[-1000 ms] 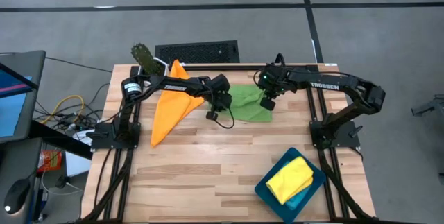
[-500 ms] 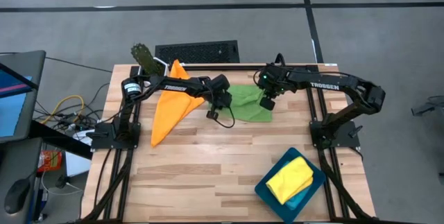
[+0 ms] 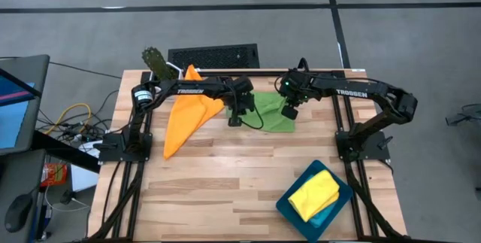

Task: Fold microfiber towels
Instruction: Fold the green microfiber towel

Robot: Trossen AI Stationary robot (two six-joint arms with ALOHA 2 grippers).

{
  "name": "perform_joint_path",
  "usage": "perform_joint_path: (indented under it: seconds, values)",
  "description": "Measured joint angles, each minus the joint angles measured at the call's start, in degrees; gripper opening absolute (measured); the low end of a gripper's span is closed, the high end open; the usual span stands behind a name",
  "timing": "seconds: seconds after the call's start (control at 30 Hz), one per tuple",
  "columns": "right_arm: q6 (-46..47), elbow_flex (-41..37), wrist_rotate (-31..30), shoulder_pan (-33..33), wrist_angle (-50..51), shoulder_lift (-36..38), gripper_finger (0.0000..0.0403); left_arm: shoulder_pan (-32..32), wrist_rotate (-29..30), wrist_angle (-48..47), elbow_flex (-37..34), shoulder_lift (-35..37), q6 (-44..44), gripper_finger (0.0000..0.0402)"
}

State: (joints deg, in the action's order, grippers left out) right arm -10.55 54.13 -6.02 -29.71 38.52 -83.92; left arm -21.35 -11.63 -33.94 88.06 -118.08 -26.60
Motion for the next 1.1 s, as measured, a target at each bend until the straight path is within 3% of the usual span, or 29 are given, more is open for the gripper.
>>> perform_joint_path:
  seconds: [0.17, 0.33, 0.67, 0.77, 0.9, 1.1]
  values:
    - [-0.58, 0.00, 0.00, 0.00, 0.00, 0.00, 0.0012, 0.27, -2.59, -4.43, 1.90, 0.00, -1.69, 0.0000]
    - [-0.61, 0.00, 0.02, 0.00, 0.02, 0.00, 0.0012, 0.45, -5.89, -2.16, -0.30, -0.02, -8.53, 0.0019]
    - [-0.48, 0.00, 0.08, 0.00, 0.02, -0.01, 0.0017, 0.74, -1.07, 6.60, -4.69, -0.09, -9.93, 0.0158]
    - [-0.48, 0.00, 0.09, 0.00, 0.02, -0.01, 0.0016, 0.77, -0.65, 9.23, -6.96, -0.09, -10.29, 0.0183]
    - [-0.48, 0.00, 0.09, 0.00, 0.02, 0.00, 0.0017, 0.75, 1.87, 12.68, -9.11, -0.20, -8.99, 0.0184]
    - [-0.50, 0.00, 0.09, 0.00, 0.01, -0.01, 0.0016, 0.24, 2.46, 13.75, -9.64, -0.20, -8.59, 0.0151]
